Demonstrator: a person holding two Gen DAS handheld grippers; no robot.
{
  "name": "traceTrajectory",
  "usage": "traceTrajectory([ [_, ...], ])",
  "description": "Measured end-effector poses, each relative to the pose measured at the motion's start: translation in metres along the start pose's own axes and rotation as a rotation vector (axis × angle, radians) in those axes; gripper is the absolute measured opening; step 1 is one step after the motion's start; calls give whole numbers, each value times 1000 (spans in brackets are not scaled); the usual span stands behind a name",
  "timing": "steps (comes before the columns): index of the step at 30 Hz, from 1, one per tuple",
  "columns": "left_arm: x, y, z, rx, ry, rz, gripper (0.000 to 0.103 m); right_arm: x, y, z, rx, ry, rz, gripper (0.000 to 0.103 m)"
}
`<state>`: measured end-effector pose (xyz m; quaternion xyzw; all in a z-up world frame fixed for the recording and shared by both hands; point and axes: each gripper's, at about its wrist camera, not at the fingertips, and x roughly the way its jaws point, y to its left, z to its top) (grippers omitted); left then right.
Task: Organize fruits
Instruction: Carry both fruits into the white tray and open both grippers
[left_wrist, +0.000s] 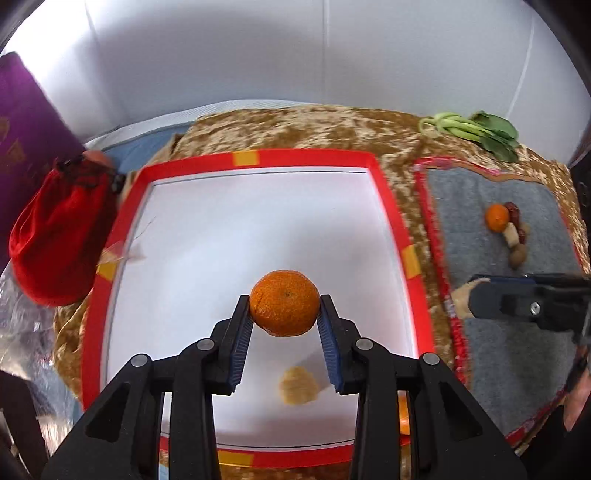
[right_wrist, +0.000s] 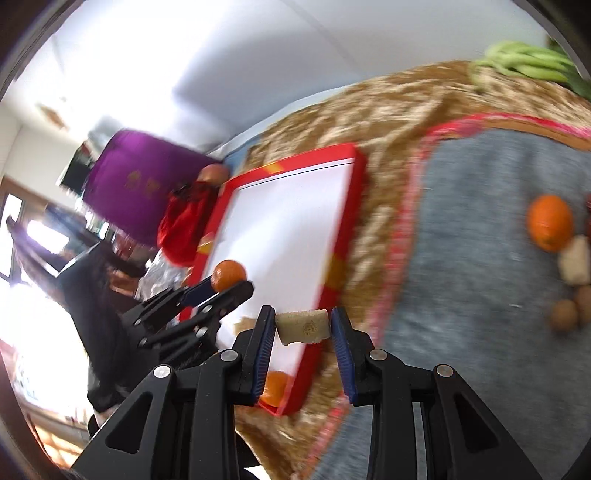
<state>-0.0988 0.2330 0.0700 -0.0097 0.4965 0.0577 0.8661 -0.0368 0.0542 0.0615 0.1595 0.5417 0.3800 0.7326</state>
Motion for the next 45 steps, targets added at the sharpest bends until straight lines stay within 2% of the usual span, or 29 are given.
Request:
traceTrajectory([
  [6, 5, 7, -10, -55, 26, 58, 33, 22, 23, -12, -103, 10, -20, 32],
  [14, 5, 1, -19, -45, 29, 91, 33, 48, 38, -33, -223, 36, -90, 32],
  [17, 5, -1, -20, -46, 21, 126, 33, 53, 40, -38, -250, 38, -127, 32],
  [21, -1, -3, -17, -45, -18, 172, 34, 57, 42, -39, -275, 27, -148, 33],
  [28, -21, -11, -10, 4, -154, 267, 35, 45, 41, -38, -280, -1, -153, 35],
  [30, -29, -13, -7, -5, -197, 285, 47, 37, 40, -38, -276, -14, -151, 36],
  [32, -40, -15, -3, -26, -249, 300, 55, 28, 40, -38, -279, -32, -153, 36],
  [34, -49, -18, 0, -36, -296, 315, 58, 17, 39, -37, -281, -57, -159, 38],
  [36, -56, -21, 3, -45, -335, 330, 71, 5, 37, -36, -273, -75, -158, 39],
  [39, -67, -29, 8, -47, -385, 325, 81, -12, 33, -33, -264, -106, -170, 40],
  [45, -74, -61, 11, 35, -428, 316, 83, -51, 15, -24, -211, -171, -183, 42],
])
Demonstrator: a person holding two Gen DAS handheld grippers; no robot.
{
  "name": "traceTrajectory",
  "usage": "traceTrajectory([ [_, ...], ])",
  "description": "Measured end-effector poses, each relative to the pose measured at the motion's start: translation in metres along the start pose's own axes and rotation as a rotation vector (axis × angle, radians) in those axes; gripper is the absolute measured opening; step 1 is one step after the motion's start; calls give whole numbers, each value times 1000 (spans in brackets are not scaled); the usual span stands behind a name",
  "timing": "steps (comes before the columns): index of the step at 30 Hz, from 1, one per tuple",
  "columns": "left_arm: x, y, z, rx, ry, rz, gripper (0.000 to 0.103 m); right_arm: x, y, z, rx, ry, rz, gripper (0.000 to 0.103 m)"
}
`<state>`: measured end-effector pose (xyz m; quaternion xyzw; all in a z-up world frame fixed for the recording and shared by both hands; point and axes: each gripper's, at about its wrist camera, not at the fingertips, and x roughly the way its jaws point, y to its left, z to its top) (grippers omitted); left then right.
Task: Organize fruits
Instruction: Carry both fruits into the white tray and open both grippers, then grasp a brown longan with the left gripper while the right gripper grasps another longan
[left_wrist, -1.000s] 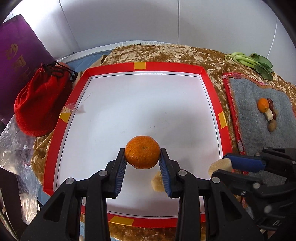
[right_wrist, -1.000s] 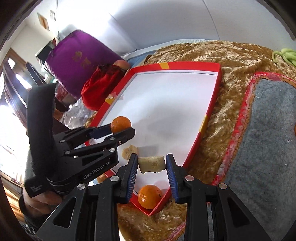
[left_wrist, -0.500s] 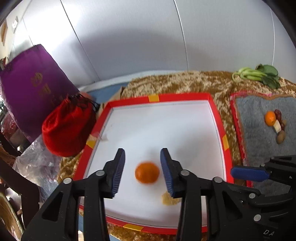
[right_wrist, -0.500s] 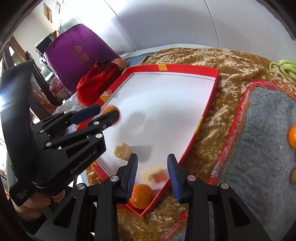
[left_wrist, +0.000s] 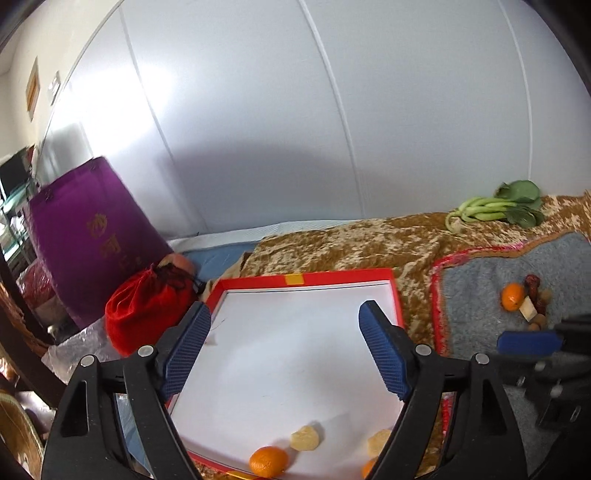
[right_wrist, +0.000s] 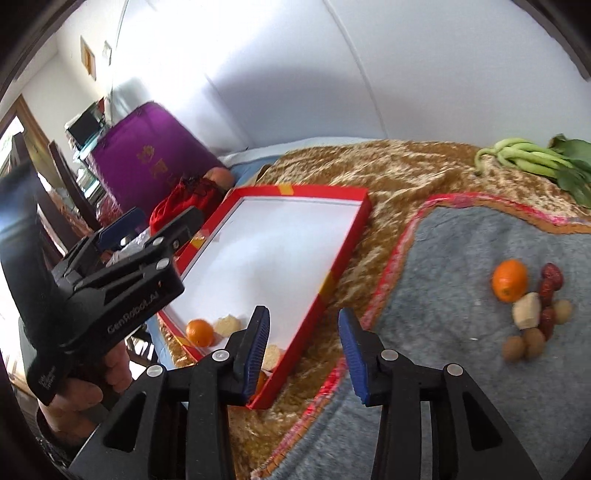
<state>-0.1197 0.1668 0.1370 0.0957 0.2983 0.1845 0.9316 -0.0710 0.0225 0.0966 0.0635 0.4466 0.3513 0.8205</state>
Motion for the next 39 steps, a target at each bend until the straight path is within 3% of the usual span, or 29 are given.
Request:
traceTrajectory([
  [12, -11, -80, 4, 153, -20, -152, 83, -62, -79, 4, 191, -96, -93, 42],
  [18, 6, -119, -14, 235, 122, -227, 84, -78, -118, -1, 282, -73, -176, 43],
  [23, 14, -134, -29, 296, 199, -269, 84, -65, -164, -13, 474, 25, -172, 43],
  [26, 15, -135, -33, 301, 225, -290, 84, -51, -175, -17, 522, 82, -172, 43],
  [39, 16, -123, -31, 301, 193, -302, 84, -6, -178, -14, 542, 150, -235, 36],
])
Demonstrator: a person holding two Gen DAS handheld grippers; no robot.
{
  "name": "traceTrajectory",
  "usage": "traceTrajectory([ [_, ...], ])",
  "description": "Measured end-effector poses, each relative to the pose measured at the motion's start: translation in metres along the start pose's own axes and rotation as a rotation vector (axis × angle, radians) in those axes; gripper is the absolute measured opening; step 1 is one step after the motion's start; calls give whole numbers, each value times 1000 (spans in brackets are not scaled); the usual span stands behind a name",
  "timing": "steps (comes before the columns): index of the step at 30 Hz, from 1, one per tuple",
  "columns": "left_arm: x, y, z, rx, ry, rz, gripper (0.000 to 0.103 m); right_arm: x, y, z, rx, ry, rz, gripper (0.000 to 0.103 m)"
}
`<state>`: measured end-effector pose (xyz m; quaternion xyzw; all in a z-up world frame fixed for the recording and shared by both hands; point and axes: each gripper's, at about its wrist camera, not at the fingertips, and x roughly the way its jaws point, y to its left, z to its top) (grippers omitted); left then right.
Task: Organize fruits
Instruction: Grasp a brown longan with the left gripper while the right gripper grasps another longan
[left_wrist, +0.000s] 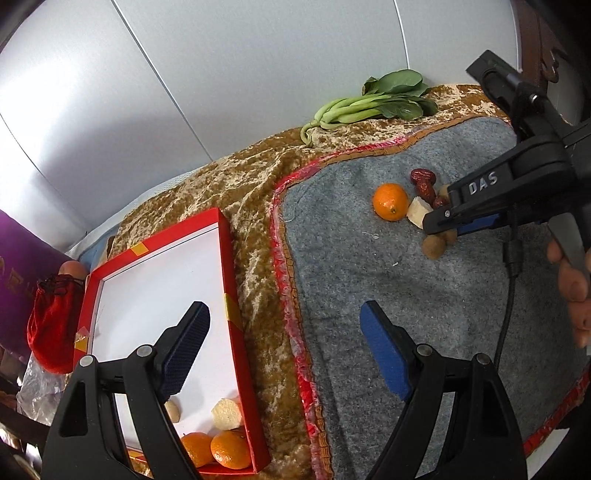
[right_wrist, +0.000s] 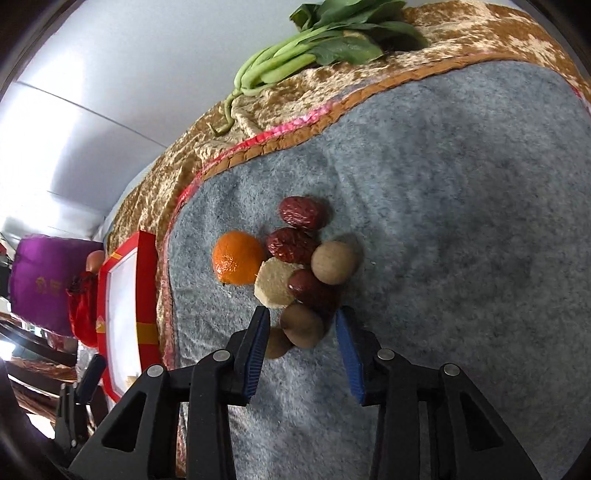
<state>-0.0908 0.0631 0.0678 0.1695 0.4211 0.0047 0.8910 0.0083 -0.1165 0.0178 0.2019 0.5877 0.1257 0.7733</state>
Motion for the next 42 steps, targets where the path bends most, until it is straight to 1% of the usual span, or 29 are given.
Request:
traceTrajectory([
  [4, 0, 1, 1, 3, -19, -16, 84, 5, 13, -3, -62, -8, -78, 26],
  [5, 0, 0, 2, 10, -25, -26, 84, 5, 14, -4, -68, -7, -81, 26],
  [6, 1, -1, 4, 17, -27, -42, 84, 4, 13, -2, -60, -3, -72, 26],
  [10, 11, -18, 15, 49, -7, -150, 84, -9, 1, -1, -3, 16, -7, 26],
  [14, 20, -42, 30, 110, -21, -184, 84, -33, -11, 0, 36, -9, 53, 26],
  [18, 32, -69, 43, 149, -6, -263, 84, -54, -33, 5, 102, -26, 116, 26],
  [20, 40, -78, 47, 144, 15, -284, 84, -62, -41, 6, 129, -36, 132, 26],
  [25, 56, -87, 48, 110, 64, -322, 83, -75, -50, 9, 141, -61, 154, 26],
  [28, 62, -84, 50, 73, 80, -317, 76, -77, -55, 9, 145, -59, 153, 26],
  [30, 69, -81, 50, 50, 91, -310, 64, -74, -54, 9, 147, -54, 153, 26],
  [32, 75, -78, 50, 31, 109, -320, 58, -73, -53, 7, 142, -52, 154, 26],
  [34, 76, -78, 49, 29, 107, -324, 56, -71, -50, 6, 135, -50, 149, 26],
  [35, 76, -79, 49, 33, 104, -328, 52, -70, -49, 5, 132, -47, 149, 26],
  [36, 76, -80, 49, 33, 103, -337, 47, -68, -48, 5, 133, -42, 149, 26],
  [37, 77, -80, 50, 27, 101, -353, 45, -65, -46, 5, 133, -41, 146, 26],
  [39, 78, -78, 50, 17, 90, -374, 30, -62, -43, 3, 129, -36, 141, 26],
  [42, 77, -76, 49, 19, 84, -392, 21, -59, -37, 1, 111, -28, 136, 26],
])
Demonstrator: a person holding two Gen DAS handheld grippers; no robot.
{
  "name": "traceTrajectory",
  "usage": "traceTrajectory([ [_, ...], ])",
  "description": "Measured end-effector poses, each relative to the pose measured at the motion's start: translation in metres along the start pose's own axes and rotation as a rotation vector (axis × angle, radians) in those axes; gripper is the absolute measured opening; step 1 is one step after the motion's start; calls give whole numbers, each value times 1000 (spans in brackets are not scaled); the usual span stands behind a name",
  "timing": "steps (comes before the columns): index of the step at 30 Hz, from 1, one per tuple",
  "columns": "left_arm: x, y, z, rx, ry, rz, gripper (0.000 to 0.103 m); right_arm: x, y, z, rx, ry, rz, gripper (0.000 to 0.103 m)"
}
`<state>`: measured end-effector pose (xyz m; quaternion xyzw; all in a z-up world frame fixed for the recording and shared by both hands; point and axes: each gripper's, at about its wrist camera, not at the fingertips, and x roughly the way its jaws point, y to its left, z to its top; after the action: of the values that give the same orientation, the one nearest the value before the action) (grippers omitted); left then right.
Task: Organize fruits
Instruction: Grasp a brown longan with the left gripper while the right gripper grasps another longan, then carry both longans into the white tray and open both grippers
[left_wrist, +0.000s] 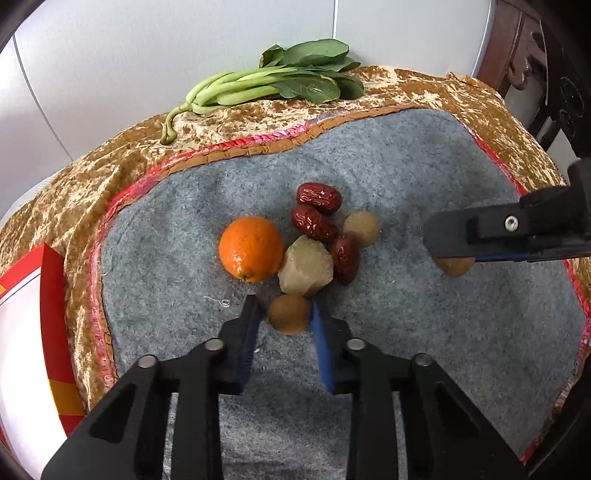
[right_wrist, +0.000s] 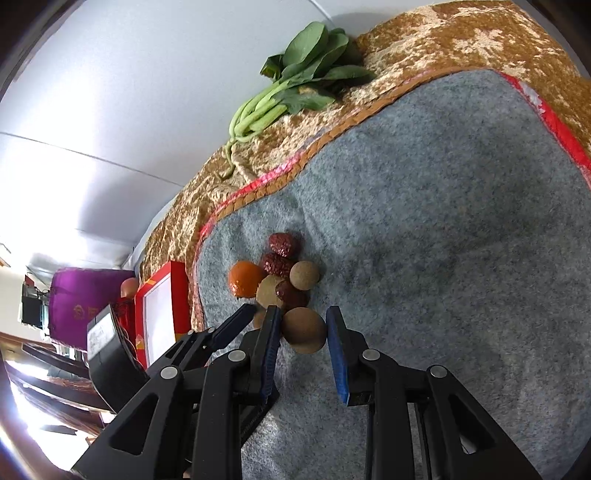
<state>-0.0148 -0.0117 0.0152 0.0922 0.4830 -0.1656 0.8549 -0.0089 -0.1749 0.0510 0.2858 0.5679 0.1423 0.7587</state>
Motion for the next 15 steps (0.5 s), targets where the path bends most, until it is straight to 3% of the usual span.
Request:
traceTrajectory([
  [8, -16, 6, -7, -10, -22, -27, 21, 7, 13, -7, -36, 12, 2, 26],
  [15, -65, 37, -25, -87, -65, 71, 21, 25, 45, -20, -123, 55, 41, 26],
])
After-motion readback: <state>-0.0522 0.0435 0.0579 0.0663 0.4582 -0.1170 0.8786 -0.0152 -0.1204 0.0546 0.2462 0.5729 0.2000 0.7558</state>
